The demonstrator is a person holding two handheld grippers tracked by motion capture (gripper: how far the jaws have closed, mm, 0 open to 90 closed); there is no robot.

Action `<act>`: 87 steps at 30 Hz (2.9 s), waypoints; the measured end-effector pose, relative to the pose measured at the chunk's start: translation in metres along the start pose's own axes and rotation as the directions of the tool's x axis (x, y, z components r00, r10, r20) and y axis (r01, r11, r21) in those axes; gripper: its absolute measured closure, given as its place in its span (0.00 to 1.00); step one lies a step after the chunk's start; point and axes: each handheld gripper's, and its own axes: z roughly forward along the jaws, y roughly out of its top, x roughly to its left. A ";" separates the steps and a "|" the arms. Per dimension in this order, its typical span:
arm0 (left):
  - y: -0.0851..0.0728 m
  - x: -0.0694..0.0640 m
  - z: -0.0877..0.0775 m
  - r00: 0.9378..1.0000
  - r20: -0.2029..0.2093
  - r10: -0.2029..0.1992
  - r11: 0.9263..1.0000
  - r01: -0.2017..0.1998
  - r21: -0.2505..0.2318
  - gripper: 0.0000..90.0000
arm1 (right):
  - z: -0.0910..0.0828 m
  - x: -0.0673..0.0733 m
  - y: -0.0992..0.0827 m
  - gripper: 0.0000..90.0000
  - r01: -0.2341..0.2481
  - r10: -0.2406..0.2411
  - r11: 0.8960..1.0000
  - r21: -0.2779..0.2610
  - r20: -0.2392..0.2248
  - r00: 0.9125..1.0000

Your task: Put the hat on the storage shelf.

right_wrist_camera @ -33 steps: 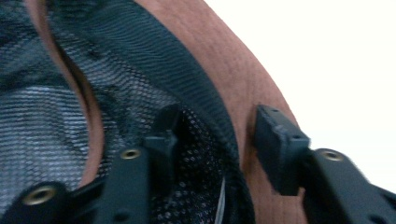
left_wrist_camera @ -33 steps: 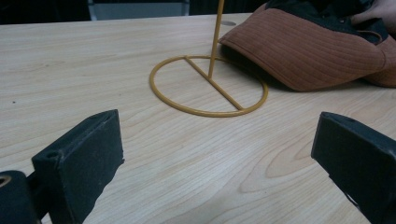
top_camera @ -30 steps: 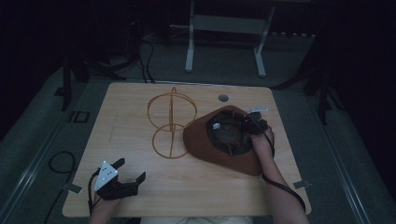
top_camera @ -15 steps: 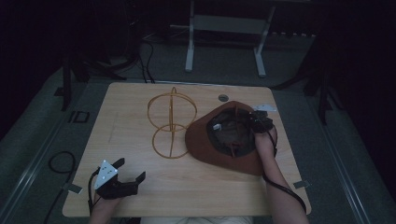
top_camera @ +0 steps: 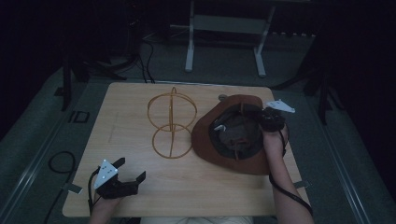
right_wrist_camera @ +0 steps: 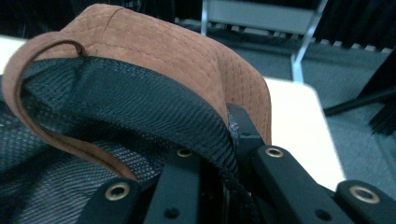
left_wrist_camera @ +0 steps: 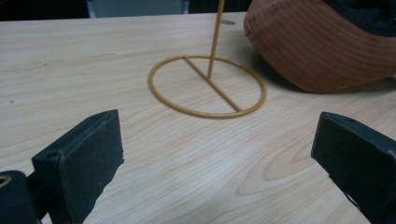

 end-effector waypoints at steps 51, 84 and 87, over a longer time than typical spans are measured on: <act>0.208 -0.183 0.170 0.920 0.244 0.308 0.950 -0.312 -0.020 0.09 | -0.089 -0.011 0.008 0.94 0.008 -0.013 0.995 -0.102 -0.053 0.998; 0.219 -0.197 0.229 0.926 0.002 0.378 0.922 -0.377 0.089 0.96 | -0.103 -0.005 -0.005 0.64 -0.047 0.033 0.995 -0.093 -0.149 0.988; 0.222 -0.196 0.225 0.921 -0.008 0.390 0.919 -0.389 0.067 0.96 | -0.112 -0.008 -0.006 0.54 -0.047 0.027 0.994 -0.100 -0.196 0.980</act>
